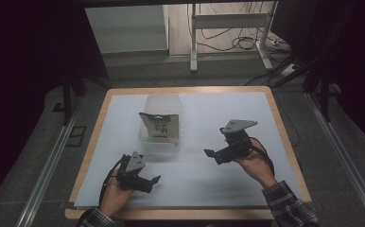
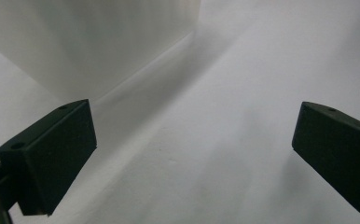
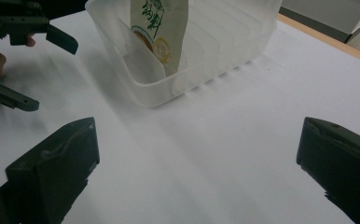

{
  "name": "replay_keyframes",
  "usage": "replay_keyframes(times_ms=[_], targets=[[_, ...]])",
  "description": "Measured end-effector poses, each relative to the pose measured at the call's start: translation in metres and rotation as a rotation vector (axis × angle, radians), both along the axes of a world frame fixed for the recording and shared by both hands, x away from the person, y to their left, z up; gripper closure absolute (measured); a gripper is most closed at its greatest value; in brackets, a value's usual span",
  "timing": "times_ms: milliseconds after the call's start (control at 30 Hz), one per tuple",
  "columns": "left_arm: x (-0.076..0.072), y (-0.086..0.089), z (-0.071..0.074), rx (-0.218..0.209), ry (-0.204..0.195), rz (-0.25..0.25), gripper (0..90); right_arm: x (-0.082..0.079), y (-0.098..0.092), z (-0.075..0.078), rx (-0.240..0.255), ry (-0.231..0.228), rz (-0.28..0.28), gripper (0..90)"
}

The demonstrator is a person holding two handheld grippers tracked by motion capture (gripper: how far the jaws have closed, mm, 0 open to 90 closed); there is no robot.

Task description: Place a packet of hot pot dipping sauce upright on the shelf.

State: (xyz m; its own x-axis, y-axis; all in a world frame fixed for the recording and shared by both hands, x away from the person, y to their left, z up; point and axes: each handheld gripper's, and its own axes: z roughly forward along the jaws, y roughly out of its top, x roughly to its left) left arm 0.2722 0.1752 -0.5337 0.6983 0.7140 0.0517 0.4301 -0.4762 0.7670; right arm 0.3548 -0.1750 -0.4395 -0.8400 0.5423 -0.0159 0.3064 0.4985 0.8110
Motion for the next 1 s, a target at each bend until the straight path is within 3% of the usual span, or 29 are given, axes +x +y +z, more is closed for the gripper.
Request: replay_keyframes(times_ms=[433,833,1000], targets=[[0.0,0.0,0.0,0.003,-0.002,0.001,0.0,-0.008,-0.014,0.003,0.004,-0.004,-0.041,0.0],[0.0,0.0,0.0,0.003,-0.003,0.002,0.0,-0.016,-0.033,-0.001,-0.025,-0.043,-0.07,0.0],[0.0,0.0,0.0,0.002,-0.003,0.0,0.0,-0.016,-0.041,-0.003,-0.006,-0.046,-0.078,0.0]])
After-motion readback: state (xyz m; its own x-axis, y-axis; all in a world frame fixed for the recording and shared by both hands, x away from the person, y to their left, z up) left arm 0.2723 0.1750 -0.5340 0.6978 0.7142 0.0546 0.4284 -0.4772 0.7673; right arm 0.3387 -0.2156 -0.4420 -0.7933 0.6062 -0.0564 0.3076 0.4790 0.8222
